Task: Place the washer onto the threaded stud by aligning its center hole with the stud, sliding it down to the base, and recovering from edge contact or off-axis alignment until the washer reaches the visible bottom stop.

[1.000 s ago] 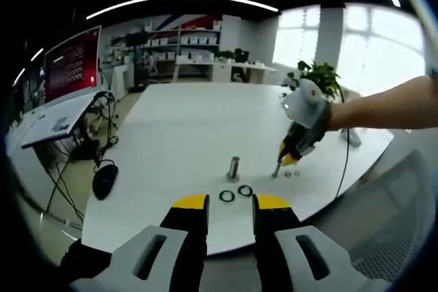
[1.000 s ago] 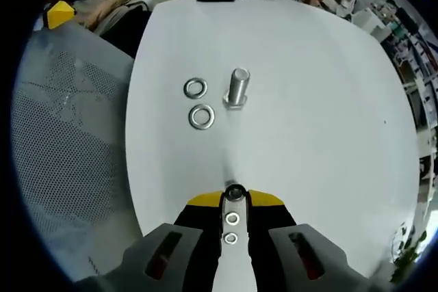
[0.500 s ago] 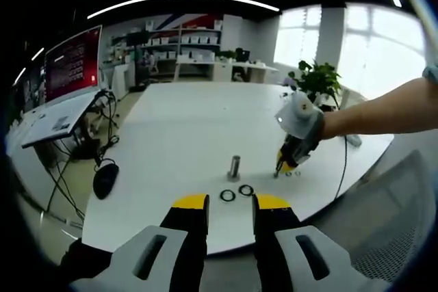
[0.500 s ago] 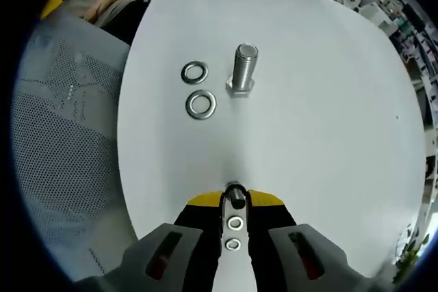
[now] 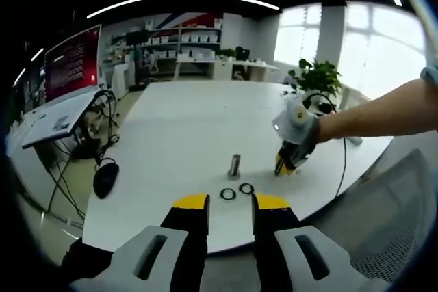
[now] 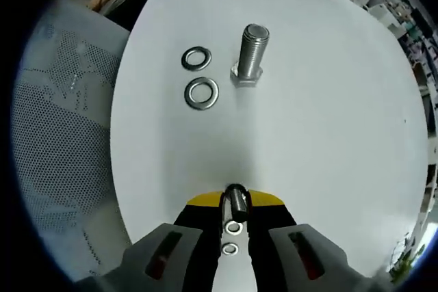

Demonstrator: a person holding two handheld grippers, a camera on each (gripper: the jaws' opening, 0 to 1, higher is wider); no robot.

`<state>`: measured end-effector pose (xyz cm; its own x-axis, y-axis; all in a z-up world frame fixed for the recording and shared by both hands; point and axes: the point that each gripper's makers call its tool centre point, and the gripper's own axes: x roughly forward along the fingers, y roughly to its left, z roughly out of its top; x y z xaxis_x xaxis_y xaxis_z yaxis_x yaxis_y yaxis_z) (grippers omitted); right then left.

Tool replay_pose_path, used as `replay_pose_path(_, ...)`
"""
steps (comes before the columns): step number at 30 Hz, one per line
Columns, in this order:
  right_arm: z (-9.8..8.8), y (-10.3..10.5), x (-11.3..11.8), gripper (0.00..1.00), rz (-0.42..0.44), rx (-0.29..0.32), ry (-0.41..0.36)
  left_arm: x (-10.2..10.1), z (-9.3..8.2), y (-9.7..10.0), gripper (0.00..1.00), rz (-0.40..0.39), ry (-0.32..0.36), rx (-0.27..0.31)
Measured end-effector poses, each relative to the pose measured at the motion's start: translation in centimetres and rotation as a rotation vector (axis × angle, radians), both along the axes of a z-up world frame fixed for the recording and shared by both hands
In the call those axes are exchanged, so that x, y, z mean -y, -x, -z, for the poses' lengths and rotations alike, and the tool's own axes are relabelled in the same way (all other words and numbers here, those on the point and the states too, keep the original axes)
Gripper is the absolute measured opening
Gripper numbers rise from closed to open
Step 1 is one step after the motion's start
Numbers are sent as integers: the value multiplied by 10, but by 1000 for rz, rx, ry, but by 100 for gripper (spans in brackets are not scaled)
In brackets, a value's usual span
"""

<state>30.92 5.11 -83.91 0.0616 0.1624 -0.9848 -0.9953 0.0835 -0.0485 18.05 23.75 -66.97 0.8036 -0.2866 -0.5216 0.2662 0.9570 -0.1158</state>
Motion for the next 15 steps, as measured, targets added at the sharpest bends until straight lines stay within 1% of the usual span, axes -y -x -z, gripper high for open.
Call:
replay_pose_path(2,0,-3,0,16,6,10,-2,0,0,0,22,0,-5,0)
replay_pose_path(3,0,-3,-2,16,11,14,-15,0,0,0,22,-1,-5,1)
replay_pose_path(5,1,-3,-4,19,36,8,-39,-1,0,0,22,-2,-5,1)
replay_pose_path(7,2,-3,-2,20,37,9,-37,-1,0,0,22,-3,-6,0)
replay_pose_path(9,2,-2,-1,24,43,4,-44,-1,0,-1,22,-4,-7,-1)
replay_pose_path(10,2,2,-5,27,85,-36,-82,-1,1,-1,22,-4,-10,-4)
replay_pose_path(11,0,2,-7,30,131,-47,-112,-1,1,-1,22,-3,-11,-4)
replay_pose_path(14,-8,-5,-8,32,182,-49,-175,-1,1,-1,22,-3,-7,-2)
replay_pose_path(15,-11,-6,-8,33,220,-63,-207,-1,1,0,22,-2,-9,-3)
